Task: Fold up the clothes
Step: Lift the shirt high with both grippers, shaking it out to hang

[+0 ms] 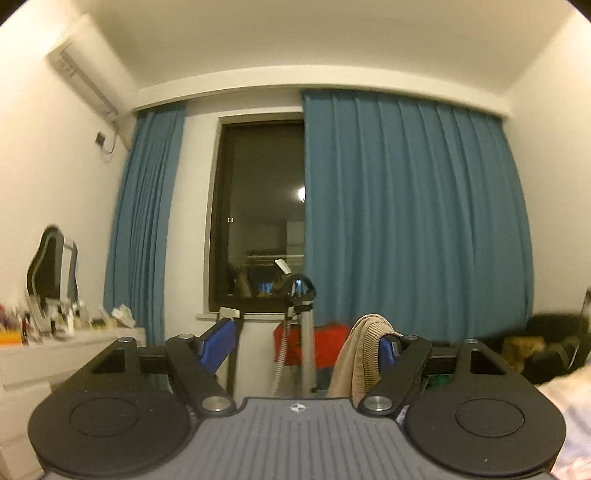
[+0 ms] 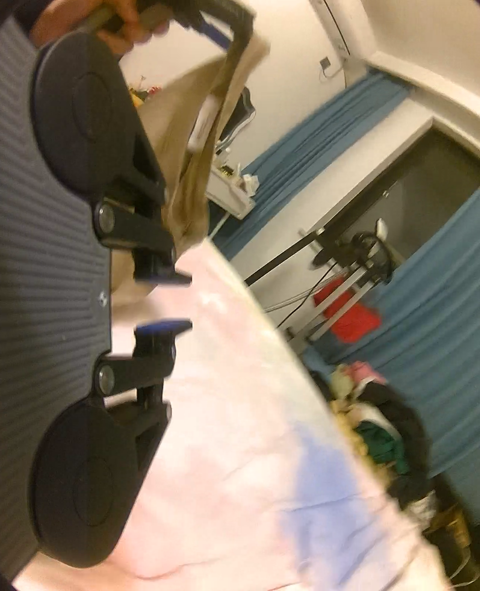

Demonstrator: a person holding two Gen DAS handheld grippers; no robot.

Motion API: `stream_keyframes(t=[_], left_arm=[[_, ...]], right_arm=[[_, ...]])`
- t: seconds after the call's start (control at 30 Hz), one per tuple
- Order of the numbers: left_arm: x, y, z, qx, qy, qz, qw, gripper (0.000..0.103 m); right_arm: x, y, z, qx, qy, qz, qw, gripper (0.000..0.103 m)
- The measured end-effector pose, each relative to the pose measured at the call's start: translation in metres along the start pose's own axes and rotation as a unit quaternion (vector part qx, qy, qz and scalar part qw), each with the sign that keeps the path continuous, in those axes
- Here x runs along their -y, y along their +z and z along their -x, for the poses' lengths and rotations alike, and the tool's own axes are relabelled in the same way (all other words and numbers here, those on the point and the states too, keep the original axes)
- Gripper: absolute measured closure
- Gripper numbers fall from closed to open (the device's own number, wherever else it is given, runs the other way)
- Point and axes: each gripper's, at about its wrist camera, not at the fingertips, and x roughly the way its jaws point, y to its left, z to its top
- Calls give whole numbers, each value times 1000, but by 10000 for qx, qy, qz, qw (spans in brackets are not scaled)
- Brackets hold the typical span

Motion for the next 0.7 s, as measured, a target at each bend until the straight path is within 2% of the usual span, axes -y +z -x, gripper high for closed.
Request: stream_keyframes(t=[0.03,0.1,0.2,0.3,0.4,0.53,0.7], left_arm=[[-2,-1,13,48,17,95,9999,25],[-5,-2,38,145,50,286,9995,25],[-9,3,77,189,105,546,9983,26],[-12,9,116,226,207,682,9972,26],[-20,14,142,267,266,762,9964,26],[-37,16,169,253,352,895,9950,26],[-50,14,192,280,472,941,9941,25]], right_arm=[[4,-2,2,-18,25,-79,10000,60],[5,0,11,-61,128,-170,9998,39],[-6,5,21,-55,518,-24,9986,24],[-16,-1,27,-170,944,103,9953,24],[-34,-11,25,-306,996,314,9941,24],[-53,-22,6,-234,849,418,9952,24],[-72,-36,-28,-503,474,1023,9923,25]])
